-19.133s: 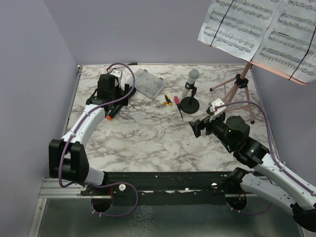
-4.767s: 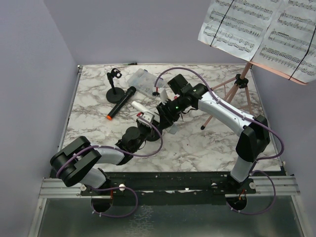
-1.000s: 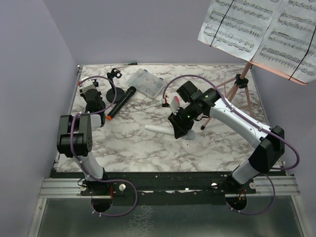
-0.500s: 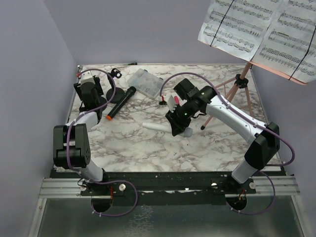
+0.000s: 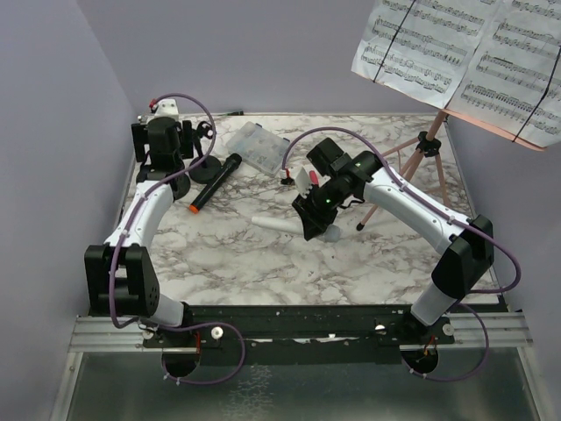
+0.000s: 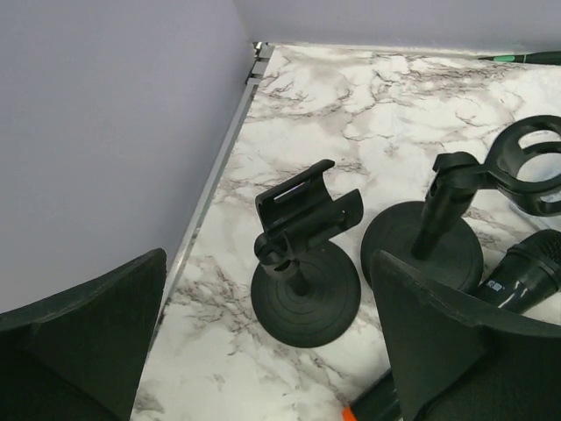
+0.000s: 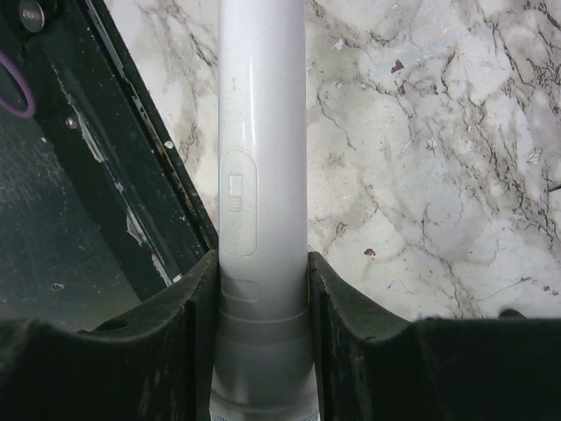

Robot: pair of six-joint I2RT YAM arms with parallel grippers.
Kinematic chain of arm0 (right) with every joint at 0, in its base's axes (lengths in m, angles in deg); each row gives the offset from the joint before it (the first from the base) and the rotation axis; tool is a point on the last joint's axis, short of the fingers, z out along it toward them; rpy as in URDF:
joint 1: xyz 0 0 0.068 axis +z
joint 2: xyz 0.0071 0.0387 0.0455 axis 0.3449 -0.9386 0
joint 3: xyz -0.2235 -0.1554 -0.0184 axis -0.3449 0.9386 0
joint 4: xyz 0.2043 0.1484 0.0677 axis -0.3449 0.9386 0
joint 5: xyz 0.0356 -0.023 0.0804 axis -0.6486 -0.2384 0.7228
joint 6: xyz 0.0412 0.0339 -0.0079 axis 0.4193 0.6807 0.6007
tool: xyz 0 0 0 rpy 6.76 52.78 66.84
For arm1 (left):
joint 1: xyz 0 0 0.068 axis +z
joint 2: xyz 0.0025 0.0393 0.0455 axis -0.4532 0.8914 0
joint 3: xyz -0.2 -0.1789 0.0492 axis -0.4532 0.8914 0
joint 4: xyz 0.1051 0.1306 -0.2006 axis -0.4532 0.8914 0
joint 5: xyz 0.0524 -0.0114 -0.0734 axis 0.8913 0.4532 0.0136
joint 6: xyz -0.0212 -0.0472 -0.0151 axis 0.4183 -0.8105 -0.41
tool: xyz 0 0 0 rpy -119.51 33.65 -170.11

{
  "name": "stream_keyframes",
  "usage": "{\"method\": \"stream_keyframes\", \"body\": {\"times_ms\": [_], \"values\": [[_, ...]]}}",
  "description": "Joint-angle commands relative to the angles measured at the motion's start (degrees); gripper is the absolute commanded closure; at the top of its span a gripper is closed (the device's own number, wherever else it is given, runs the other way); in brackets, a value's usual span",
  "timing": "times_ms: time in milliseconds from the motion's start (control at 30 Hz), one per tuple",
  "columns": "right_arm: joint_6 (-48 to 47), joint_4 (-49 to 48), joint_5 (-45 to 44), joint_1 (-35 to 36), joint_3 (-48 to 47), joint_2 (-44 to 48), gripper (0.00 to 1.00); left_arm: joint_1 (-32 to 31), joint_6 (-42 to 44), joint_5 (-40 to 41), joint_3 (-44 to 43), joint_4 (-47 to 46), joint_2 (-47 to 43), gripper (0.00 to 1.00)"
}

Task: Pack up the instrument practice props

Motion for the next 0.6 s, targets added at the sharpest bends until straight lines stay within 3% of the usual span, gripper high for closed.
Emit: {"method": "stream_keyframes", "body": {"times_ms": [0, 133, 400, 567], "values": [[0.0, -1.3, 0.4, 0.1, -1.4, -0.3, 1.00, -5.9, 8.3, 6.0, -5.0, 12.8, -3.7, 0.01], [-0.1, -1.5, -0.2, 0.1, -1.2, -0.5, 1.00, -10.5, 13.6, 0.8, -3.8, 14.5, -8.1, 0.01], [-0.4, -1.7, 1.3, 0.1, -1.0, -0.3, 1.00, -12.4, 19.7, -34.2, 7.5, 12.2, -19.2, 0.02], [-0.3, -2.0, 1.5, 0.1, -0.6, 0.3, 1.00, -14.2, 23.4, -44.2, 14.3, 10.0, -25.0, 0.02]]}}
